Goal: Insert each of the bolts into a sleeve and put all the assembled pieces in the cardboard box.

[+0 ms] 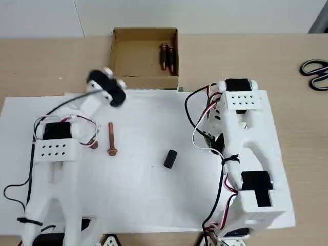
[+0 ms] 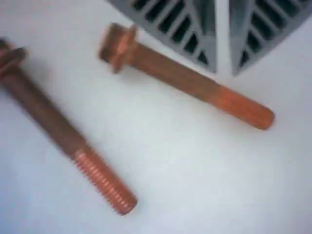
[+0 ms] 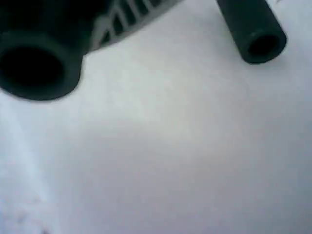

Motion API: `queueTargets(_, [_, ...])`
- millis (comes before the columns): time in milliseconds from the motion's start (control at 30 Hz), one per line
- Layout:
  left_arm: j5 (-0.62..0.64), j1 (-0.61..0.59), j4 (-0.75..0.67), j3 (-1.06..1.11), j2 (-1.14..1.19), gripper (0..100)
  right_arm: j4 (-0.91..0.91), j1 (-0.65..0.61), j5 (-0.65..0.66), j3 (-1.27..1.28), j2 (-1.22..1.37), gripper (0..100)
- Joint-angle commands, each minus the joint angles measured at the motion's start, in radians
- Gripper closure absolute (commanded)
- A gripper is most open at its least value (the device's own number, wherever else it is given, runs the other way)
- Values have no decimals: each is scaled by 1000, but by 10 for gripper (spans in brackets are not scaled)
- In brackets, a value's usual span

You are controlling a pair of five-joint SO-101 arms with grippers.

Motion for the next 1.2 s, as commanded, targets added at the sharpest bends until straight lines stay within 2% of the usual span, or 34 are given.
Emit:
queueTargets(0, [293,9,48,-61,-3,994,12,7,9,-5,-54,996])
queueTargets(133, [540,6,61,-47,-2,993,12,7,9,-5,-56,996])
queueTargets(267, [644,8,74,-8,0,994,12,7,9,-5,-54,996])
queueTargets(400, [723,5,-28,64,-2,994,12,7,9,-5,-54,996])
queueTargets(633, [1020,3,-158,159,-2,994,12,7,11,-5,-56,996])
queueTargets(867, [1022,3,-259,206,0,989,12,7,11,-5,-56,996])
queueTargets(1067, [991,2,-261,219,0,821,12,7,11,-3,-54,996])
queueTargets(1167, [991,2,-262,219,0,792,12,7,11,-3,-54,996])
